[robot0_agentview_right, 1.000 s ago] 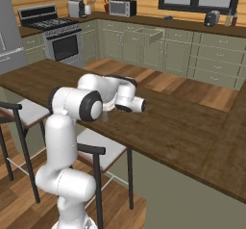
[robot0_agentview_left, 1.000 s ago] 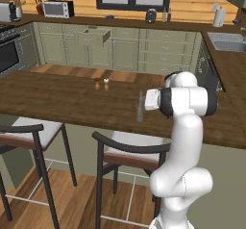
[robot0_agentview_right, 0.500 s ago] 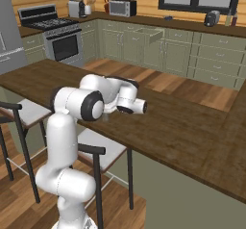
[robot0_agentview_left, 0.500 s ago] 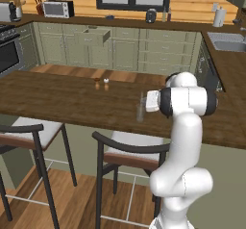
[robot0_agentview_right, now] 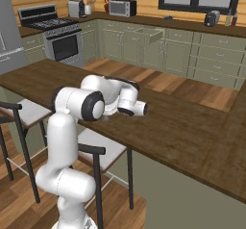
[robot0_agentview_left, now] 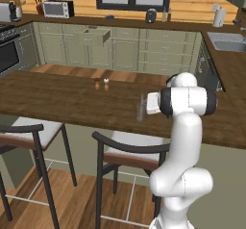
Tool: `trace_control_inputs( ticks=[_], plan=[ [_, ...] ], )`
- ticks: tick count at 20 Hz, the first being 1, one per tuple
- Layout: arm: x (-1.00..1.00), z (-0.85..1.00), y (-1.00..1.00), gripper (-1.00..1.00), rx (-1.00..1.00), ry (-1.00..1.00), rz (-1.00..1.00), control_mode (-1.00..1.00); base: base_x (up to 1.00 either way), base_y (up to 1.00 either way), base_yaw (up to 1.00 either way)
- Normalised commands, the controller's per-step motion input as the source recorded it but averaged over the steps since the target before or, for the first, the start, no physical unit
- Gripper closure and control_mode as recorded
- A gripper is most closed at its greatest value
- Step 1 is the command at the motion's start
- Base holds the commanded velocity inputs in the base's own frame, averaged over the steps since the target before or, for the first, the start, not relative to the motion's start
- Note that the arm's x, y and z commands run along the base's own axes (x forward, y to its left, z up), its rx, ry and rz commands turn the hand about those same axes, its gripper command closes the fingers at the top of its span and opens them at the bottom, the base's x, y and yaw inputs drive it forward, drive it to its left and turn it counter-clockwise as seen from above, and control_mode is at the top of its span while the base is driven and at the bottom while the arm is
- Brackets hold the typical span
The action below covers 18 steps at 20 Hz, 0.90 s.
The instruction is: Take a straw from the drawer in front and place it inside the glass cup on the dining counter.
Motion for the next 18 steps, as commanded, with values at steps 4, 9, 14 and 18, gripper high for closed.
trace_control_inputs(
  ticks=[4,9,14,18],
  plan=[
    [0.0,-0.03,0.0,-1.0,0.0,0.0,0.01,-1.0,0.0,0.0,0.0],
    [-0.09,0.0,0.0,-1.0,0.0,-0.01,0.0,-1.0,0.0,0.0,0.0],
    [-0.05,0.0,0.0,-1.0,0.0,0.0,0.0,-1.0,0.0,0.0,0.0],
    [-0.02,0.15,-0.05,-1.0,0.0,0.0,0.0,-1.0,0.0,0.0,0.0]
  ],
)
